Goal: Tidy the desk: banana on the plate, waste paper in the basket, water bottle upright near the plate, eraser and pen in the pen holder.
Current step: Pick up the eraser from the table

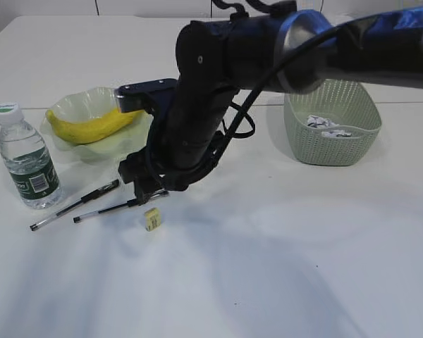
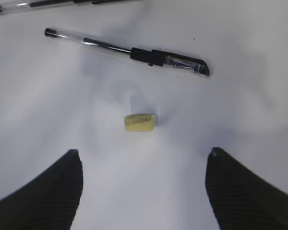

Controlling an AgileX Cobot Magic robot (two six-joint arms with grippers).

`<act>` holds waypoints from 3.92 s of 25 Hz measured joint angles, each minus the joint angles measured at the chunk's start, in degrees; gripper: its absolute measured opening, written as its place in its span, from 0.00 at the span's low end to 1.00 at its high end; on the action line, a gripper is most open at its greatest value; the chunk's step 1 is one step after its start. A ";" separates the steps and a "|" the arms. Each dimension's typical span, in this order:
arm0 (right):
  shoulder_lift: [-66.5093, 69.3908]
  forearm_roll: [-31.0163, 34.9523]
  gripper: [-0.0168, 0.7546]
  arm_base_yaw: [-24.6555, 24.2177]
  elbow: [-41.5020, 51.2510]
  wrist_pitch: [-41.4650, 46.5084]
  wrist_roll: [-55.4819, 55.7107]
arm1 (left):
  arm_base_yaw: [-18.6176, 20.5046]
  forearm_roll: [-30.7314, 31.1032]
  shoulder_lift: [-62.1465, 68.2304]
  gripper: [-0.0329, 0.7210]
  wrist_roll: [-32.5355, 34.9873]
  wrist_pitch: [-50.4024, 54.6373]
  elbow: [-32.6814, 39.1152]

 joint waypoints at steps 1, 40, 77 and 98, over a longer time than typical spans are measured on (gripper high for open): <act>0.65 0.00 0.78 0.00 -0.11 0.00 0.00 | 0.00 0.00 0.00 0.81 0.00 0.00 0.00; 10.68 -9.47 0.78 5.51 -4.88 -2.51 10.56 | 0.00 0.00 0.00 0.81 0.00 -2.21 0.00; 11.00 -9.57 0.29 5.51 -4.88 -2.51 10.69 | 0.00 0.00 0.00 0.81 0.00 -3.25 0.00; 7.13 -16.03 0.29 5.59 -4.91 1.38 10.69 | 0.00 0.00 0.00 0.83 0.00 -3.25 0.00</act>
